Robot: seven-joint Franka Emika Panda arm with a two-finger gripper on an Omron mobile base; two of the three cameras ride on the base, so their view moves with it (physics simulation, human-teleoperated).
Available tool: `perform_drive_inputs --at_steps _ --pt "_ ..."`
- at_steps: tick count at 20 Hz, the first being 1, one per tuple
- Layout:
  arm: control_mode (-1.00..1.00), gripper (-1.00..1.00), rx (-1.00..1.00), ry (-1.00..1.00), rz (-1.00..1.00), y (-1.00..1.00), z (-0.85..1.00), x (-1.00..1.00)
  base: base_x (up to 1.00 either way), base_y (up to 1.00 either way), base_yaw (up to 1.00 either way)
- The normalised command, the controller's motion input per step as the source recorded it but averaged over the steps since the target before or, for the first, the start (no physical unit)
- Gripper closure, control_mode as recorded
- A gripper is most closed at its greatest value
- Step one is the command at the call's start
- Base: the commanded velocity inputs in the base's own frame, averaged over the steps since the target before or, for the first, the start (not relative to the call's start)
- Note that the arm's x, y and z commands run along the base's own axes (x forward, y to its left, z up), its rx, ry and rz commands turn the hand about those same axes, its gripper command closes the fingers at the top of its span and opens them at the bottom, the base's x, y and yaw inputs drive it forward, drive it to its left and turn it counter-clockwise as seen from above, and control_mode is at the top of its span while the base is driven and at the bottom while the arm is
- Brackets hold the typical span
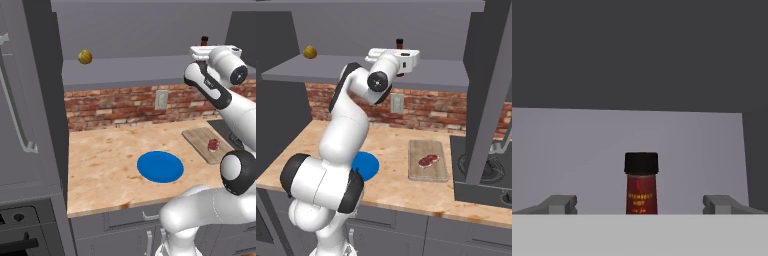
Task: Pick the steak from the plate and place it on the cutting board. Then pick the condiment bottle from the cabinet and place it next to the cutting board.
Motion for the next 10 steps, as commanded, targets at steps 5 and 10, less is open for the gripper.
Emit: perform_drive_inputs --at_steps 5,10 --pt "-1.0 -1.0 0.0 0.0 0.0 -0.01 0.0 0.09 0.0 0.0 0.0" --pt "-1.0 -1.0 0.0 0.0 0.0 0.0 0.0 0.08 0.0 0.0 0.0"
